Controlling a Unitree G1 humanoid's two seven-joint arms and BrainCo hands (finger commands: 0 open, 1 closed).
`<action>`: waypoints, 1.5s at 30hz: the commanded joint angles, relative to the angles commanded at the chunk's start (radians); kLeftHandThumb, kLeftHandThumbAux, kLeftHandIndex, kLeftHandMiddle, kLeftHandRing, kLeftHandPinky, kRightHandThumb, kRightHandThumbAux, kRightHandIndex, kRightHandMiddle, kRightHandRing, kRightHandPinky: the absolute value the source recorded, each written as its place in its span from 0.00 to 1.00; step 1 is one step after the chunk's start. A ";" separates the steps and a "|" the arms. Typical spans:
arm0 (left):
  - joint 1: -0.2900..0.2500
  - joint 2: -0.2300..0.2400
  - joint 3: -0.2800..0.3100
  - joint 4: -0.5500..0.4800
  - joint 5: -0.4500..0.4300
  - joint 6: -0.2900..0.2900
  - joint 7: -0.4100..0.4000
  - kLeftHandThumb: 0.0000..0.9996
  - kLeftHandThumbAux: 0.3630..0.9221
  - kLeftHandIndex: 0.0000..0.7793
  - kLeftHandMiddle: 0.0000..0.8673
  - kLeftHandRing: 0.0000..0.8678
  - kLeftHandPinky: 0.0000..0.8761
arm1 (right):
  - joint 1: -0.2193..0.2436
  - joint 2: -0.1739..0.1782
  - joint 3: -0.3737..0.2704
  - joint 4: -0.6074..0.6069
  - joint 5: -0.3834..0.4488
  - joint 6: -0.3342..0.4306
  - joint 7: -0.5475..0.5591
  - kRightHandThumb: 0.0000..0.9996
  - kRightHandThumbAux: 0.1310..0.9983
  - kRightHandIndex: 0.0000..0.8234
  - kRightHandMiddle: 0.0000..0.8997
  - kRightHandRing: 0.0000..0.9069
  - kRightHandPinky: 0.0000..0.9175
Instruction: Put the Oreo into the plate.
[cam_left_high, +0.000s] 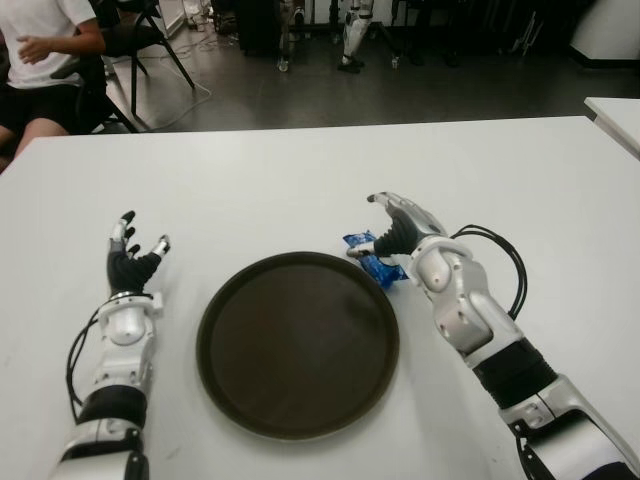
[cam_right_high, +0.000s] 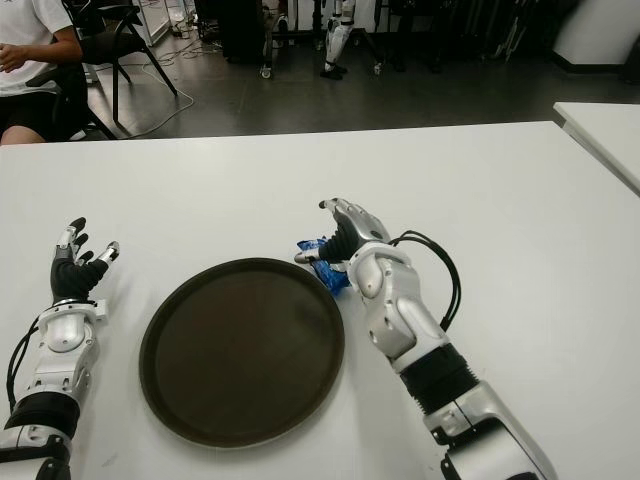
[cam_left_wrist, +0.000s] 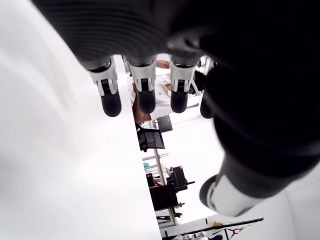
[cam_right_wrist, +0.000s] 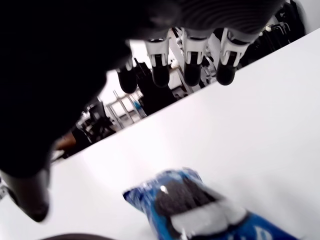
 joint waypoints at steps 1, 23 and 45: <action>0.000 0.000 0.000 0.000 -0.001 -0.001 -0.001 0.00 0.76 0.03 0.02 0.00 0.00 | 0.000 0.000 0.005 0.002 -0.006 0.000 -0.001 0.00 0.56 0.00 0.00 0.00 0.00; 0.001 0.005 0.000 -0.004 0.002 -0.004 0.005 0.00 0.77 0.03 0.02 0.00 0.00 | -0.024 0.001 0.071 0.103 -0.056 -0.011 -0.003 0.00 0.61 0.00 0.00 0.00 0.00; 0.003 0.010 -0.008 -0.004 0.018 -0.007 0.008 0.00 0.75 0.02 0.02 0.00 0.00 | -0.025 0.007 0.071 0.151 -0.070 -0.021 -0.027 0.00 0.61 0.00 0.00 0.00 0.00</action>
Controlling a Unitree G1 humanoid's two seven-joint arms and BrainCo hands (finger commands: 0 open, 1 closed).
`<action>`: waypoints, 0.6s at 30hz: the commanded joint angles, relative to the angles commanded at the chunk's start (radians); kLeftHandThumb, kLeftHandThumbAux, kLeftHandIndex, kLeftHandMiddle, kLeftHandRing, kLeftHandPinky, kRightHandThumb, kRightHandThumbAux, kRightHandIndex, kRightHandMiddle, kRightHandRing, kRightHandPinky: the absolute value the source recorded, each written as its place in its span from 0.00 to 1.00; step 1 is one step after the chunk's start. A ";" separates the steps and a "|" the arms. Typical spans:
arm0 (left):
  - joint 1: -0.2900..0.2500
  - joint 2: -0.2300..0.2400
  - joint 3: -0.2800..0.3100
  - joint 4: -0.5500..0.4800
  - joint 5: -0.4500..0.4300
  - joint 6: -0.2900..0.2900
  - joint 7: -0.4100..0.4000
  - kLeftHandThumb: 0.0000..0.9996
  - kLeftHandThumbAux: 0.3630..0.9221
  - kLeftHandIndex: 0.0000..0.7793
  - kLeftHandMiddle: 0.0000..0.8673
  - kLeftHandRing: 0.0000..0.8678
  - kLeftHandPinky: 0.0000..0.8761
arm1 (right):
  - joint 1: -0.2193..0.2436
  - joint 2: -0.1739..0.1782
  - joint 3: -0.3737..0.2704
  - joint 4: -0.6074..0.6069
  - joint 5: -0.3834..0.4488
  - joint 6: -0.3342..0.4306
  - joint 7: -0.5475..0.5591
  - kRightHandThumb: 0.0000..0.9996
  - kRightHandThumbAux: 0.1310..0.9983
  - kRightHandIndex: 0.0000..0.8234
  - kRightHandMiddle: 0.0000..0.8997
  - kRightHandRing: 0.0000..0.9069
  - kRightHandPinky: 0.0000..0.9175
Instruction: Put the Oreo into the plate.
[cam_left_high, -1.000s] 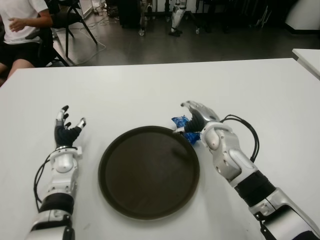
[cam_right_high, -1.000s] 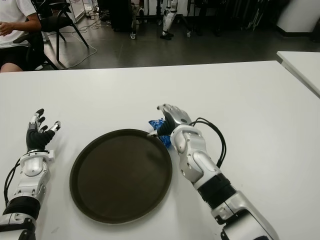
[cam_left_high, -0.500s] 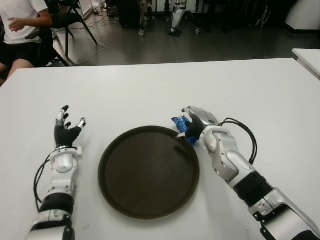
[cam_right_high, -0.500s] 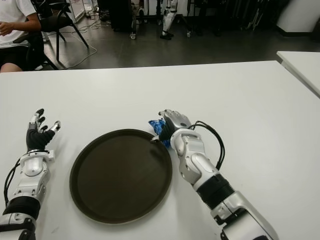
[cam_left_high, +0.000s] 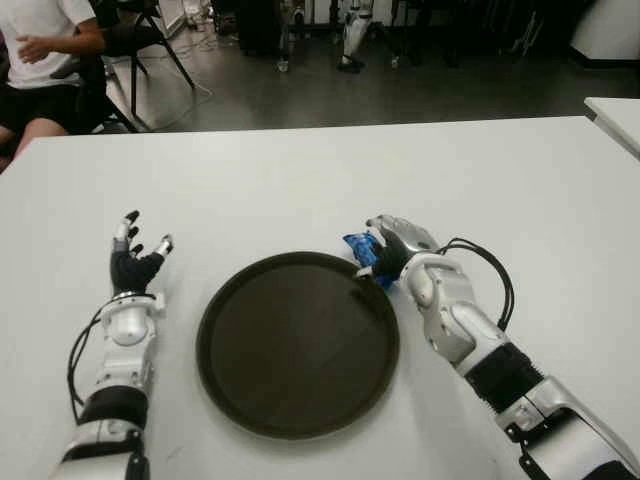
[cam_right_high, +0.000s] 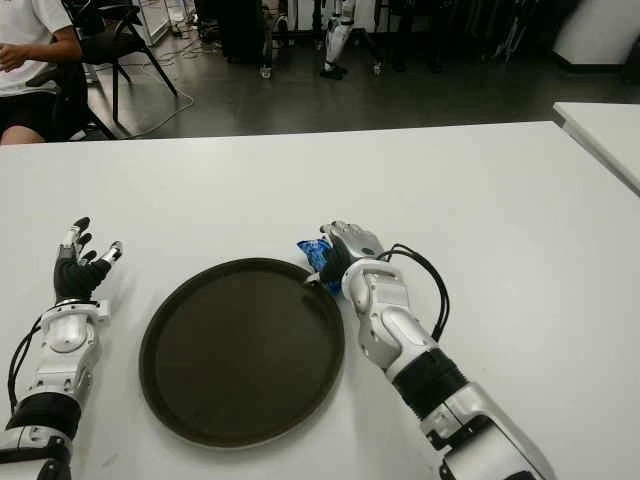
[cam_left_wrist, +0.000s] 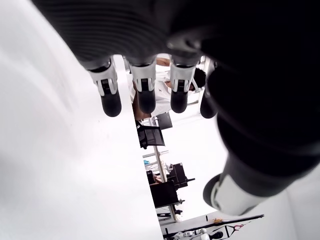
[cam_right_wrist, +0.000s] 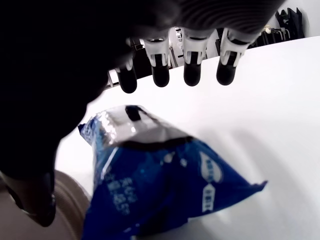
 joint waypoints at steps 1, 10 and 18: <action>0.000 0.000 0.000 0.000 0.000 0.000 -0.001 0.00 0.76 0.03 0.02 0.00 0.00 | 0.000 0.000 0.000 0.001 0.000 0.000 0.000 0.00 0.61 0.00 0.00 0.00 0.00; 0.001 0.001 0.000 0.000 0.003 -0.001 0.003 0.00 0.72 0.03 0.03 0.00 0.00 | -0.005 0.006 -0.009 0.028 0.005 0.013 -0.003 0.00 0.58 0.00 0.00 0.00 0.00; -0.003 -0.005 0.008 0.004 -0.008 0.004 0.005 0.00 0.73 0.03 0.03 0.01 0.00 | -0.013 0.009 -0.014 0.049 0.004 0.030 -0.011 0.00 0.58 0.00 0.00 0.00 0.01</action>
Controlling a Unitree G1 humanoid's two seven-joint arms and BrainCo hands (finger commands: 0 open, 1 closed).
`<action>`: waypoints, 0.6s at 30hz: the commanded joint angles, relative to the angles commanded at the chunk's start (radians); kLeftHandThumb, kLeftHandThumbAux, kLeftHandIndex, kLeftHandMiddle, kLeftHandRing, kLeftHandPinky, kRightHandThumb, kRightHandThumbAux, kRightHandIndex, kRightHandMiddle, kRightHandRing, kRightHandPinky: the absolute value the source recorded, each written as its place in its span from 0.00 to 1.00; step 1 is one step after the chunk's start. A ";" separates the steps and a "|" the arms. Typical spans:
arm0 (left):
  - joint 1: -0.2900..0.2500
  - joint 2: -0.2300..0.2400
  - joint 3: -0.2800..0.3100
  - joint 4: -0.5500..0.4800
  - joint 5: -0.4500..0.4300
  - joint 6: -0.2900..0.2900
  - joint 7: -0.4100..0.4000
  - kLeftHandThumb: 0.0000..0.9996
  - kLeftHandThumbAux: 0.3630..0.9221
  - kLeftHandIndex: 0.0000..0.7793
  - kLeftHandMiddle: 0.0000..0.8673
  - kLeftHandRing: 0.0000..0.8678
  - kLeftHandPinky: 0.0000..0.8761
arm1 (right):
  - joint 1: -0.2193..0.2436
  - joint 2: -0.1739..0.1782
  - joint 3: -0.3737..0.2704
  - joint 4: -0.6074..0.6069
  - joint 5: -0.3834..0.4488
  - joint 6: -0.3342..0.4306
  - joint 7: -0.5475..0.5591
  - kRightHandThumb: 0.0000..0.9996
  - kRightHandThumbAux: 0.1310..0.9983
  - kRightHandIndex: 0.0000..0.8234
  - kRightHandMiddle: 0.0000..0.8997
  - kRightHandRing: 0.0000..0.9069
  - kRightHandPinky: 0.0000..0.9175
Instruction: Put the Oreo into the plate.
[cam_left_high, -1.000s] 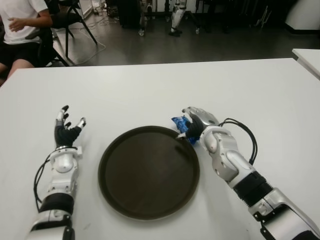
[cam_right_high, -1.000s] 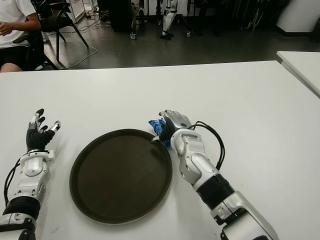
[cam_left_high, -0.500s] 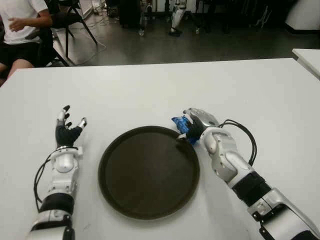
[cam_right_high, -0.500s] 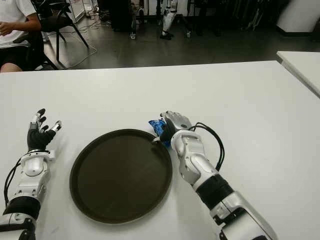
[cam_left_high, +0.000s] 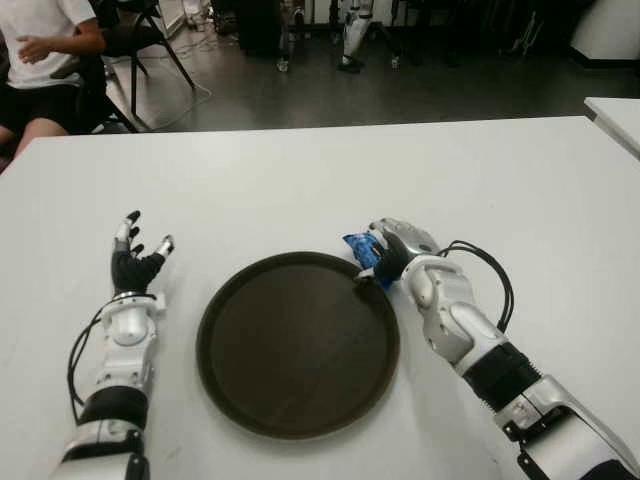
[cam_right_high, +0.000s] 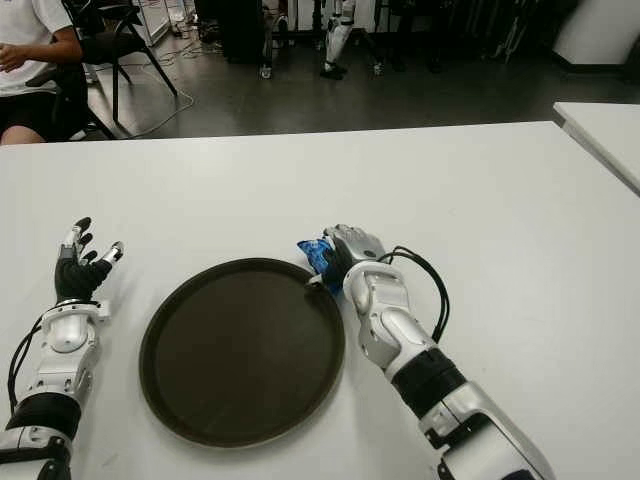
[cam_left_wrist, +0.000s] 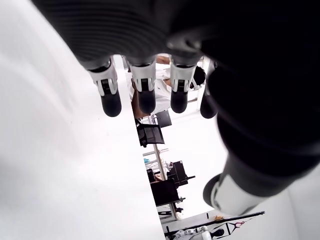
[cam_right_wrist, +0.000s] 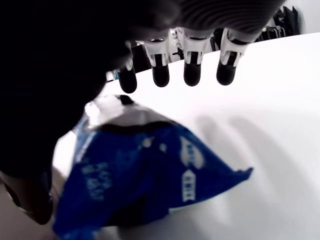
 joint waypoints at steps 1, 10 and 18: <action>-0.002 0.000 0.001 0.003 -0.001 0.000 0.000 0.00 0.73 0.03 0.03 0.00 0.00 | -0.001 0.002 -0.001 0.004 0.002 0.001 -0.003 0.00 0.58 0.00 0.00 0.00 0.02; -0.005 0.002 0.004 0.010 -0.004 -0.003 -0.011 0.00 0.76 0.03 0.03 0.01 0.00 | -0.008 0.014 -0.021 0.027 0.021 0.003 -0.020 0.00 0.57 0.00 0.00 0.00 0.08; -0.005 0.005 0.001 0.012 -0.003 0.000 -0.016 0.00 0.78 0.04 0.03 0.01 0.00 | -0.005 0.017 -0.044 0.030 0.039 -0.023 -0.041 0.00 0.57 0.00 0.00 0.00 0.07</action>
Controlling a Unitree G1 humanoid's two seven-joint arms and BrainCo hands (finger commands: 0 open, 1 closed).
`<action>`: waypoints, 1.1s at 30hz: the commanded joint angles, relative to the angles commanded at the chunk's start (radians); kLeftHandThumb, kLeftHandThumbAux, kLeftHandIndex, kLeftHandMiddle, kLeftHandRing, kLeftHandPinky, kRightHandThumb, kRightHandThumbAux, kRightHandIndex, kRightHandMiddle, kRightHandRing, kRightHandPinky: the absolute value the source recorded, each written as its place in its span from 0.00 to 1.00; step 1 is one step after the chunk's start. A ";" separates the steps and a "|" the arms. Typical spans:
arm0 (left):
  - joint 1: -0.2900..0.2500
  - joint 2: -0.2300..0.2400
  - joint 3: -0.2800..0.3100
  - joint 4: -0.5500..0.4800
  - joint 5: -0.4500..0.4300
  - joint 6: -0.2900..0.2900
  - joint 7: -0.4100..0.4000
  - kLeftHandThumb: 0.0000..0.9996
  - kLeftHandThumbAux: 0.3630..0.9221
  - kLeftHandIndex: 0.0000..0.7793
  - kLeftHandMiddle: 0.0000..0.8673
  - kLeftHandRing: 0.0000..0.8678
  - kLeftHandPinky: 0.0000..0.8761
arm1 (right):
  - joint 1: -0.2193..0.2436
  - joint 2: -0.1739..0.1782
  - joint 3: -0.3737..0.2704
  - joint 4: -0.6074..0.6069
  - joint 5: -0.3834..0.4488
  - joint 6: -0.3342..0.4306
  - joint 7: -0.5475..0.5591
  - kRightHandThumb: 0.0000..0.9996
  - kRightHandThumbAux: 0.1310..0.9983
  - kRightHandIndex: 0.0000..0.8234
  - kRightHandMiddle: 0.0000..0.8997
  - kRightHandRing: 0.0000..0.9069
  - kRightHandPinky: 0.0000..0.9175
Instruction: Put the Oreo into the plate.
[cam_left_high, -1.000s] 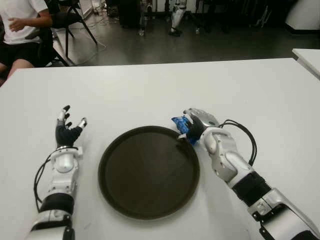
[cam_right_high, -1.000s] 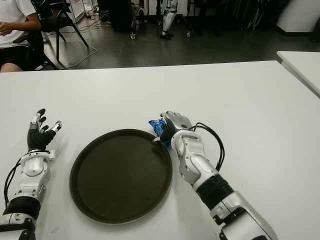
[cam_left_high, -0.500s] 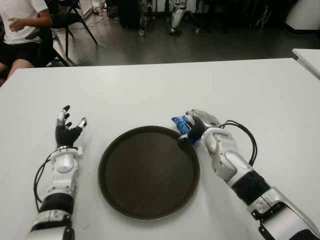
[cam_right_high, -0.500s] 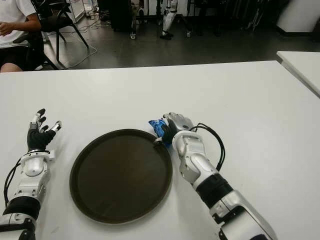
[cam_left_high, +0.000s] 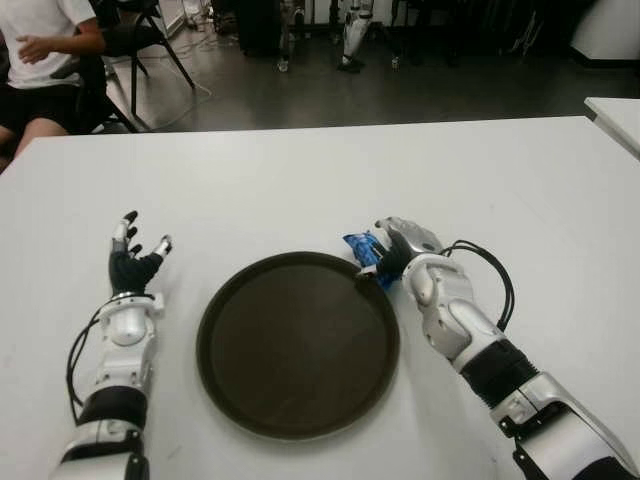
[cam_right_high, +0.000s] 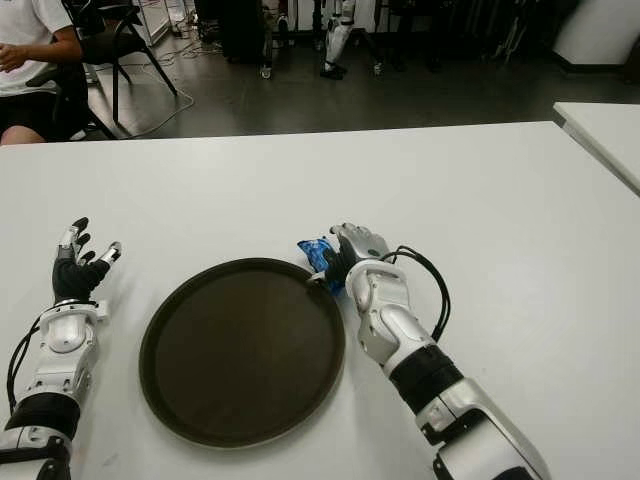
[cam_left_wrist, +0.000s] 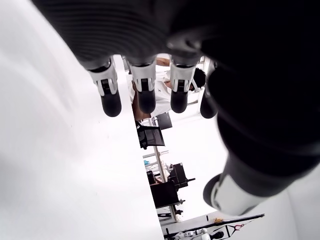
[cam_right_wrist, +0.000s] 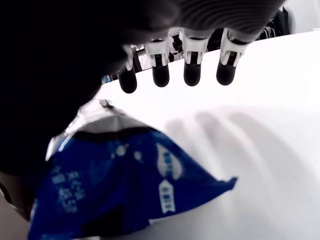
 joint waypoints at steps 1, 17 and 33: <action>0.000 0.000 -0.001 0.000 0.001 0.000 0.001 0.00 0.78 0.04 0.04 0.02 0.01 | 0.007 -0.005 -0.005 -0.023 0.001 0.001 0.004 0.00 0.57 0.00 0.00 0.00 0.06; 0.001 -0.001 -0.002 0.003 0.007 -0.003 0.009 0.00 0.76 0.03 0.02 0.00 0.00 | 0.037 -0.022 -0.029 -0.172 -0.004 0.034 0.055 0.00 0.56 0.00 0.00 0.00 0.03; 0.001 -0.004 0.001 -0.002 0.002 -0.004 0.004 0.00 0.78 0.03 0.03 0.00 0.00 | 0.046 -0.021 -0.040 -0.174 0.004 0.016 0.048 0.00 0.57 0.00 0.00 0.00 0.03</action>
